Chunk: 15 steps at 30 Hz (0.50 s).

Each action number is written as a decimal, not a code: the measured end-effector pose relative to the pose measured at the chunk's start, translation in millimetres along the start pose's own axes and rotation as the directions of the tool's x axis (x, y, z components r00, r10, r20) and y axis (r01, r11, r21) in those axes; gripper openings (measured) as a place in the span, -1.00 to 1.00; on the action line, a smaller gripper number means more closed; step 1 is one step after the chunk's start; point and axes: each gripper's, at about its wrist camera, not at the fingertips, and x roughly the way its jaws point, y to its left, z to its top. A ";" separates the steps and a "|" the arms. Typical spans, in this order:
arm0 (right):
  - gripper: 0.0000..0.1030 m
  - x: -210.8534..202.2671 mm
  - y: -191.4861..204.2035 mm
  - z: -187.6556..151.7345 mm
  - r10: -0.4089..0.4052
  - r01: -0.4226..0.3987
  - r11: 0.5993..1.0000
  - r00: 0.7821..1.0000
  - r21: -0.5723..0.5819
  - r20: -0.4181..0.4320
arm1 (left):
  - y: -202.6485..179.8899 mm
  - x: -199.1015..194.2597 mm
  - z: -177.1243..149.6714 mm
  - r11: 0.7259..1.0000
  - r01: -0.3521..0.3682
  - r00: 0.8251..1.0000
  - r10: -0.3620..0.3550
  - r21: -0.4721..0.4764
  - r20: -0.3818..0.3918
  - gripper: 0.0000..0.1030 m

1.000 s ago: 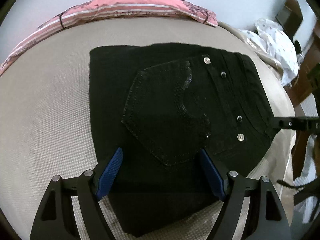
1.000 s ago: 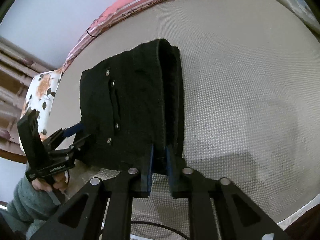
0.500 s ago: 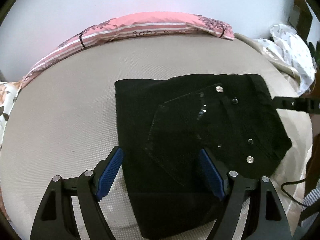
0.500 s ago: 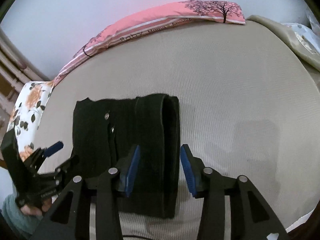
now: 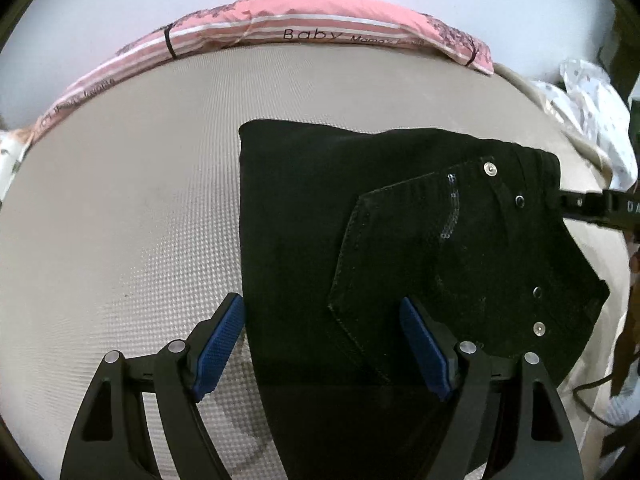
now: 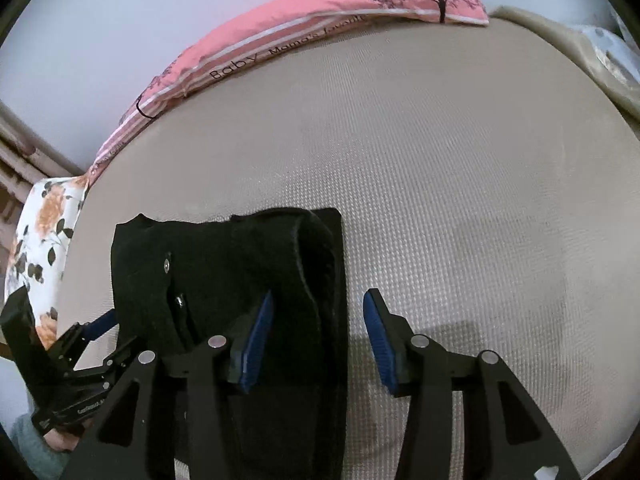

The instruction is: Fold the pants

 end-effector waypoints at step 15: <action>-0.15 -8.5 -2.0 -46.3 0.071 -0.073 0.997 0.992 -0.019 -0.107 | 24.7 -14.7 -7.3 0.986 0.133 0.988 -0.140 -0.105 -0.065 0.57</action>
